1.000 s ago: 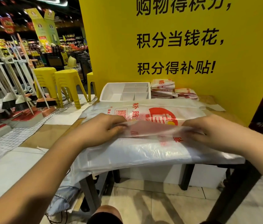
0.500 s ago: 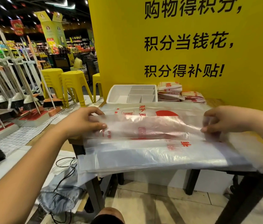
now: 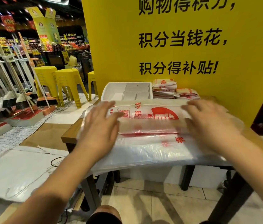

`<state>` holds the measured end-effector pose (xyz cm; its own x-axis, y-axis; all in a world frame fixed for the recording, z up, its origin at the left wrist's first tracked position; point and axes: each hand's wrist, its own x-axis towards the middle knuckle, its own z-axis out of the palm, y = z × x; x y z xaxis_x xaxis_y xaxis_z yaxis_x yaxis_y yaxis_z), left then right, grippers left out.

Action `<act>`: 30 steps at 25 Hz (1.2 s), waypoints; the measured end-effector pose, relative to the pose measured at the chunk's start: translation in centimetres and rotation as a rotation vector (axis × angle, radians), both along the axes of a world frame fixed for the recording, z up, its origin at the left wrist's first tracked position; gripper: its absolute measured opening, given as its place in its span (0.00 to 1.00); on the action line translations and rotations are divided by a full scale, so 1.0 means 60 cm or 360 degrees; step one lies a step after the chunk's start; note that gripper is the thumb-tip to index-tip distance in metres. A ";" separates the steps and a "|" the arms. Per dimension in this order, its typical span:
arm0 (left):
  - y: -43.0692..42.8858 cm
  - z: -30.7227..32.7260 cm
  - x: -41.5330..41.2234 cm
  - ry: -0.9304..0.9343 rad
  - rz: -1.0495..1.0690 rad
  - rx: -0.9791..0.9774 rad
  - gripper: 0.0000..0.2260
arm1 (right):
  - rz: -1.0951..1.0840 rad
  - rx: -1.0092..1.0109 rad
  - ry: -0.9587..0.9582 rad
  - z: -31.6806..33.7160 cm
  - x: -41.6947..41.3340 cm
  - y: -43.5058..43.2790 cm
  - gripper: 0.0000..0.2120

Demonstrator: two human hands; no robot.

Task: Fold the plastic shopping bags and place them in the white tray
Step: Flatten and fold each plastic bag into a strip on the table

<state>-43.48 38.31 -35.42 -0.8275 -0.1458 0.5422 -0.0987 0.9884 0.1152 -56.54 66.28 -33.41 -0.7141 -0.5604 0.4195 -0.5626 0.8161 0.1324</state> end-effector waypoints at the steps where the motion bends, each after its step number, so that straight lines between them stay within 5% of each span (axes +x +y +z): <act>1: 0.025 -0.005 0.000 -0.0114 -0.0067 -0.0086 0.18 | 0.0211 -0.0066 -0.0134 -0.012 0.022 -0.019 0.24; 6: 0.051 -0.041 -0.006 -0.0795 -0.0111 -0.0015 0.26 | 0.0445 0.0042 -0.0632 -0.066 0.046 -0.052 0.29; 10: 0.001 -0.039 0.022 -0.0881 0.0061 0.0148 0.30 | 0.0261 0.0079 -0.0771 -0.065 0.041 -0.005 0.31; 14: -0.045 -0.033 0.026 -0.0833 0.0333 0.0192 0.29 | 0.0085 0.0040 -0.0734 -0.054 0.041 0.009 0.32; 17: -0.035 -0.032 0.010 -0.0688 0.0024 0.0009 0.30 | 0.0124 0.0001 -0.0362 -0.041 0.036 -0.015 0.28; 23: -0.048 -0.019 -0.010 -0.0602 -0.0349 0.0157 0.26 | 0.0290 -0.0085 -0.0582 -0.042 0.022 -0.027 0.30; 30: -0.047 -0.018 0.010 -0.0283 -0.0508 -0.0017 0.17 | 0.0426 -0.0008 -0.0227 -0.031 0.035 -0.005 0.20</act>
<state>-42.87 35.50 -36.50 -0.9120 0.1399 0.3856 0.1974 0.9737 0.1134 -54.46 66.00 -35.30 -0.5935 -0.7347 0.3286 -0.7702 0.6369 0.0329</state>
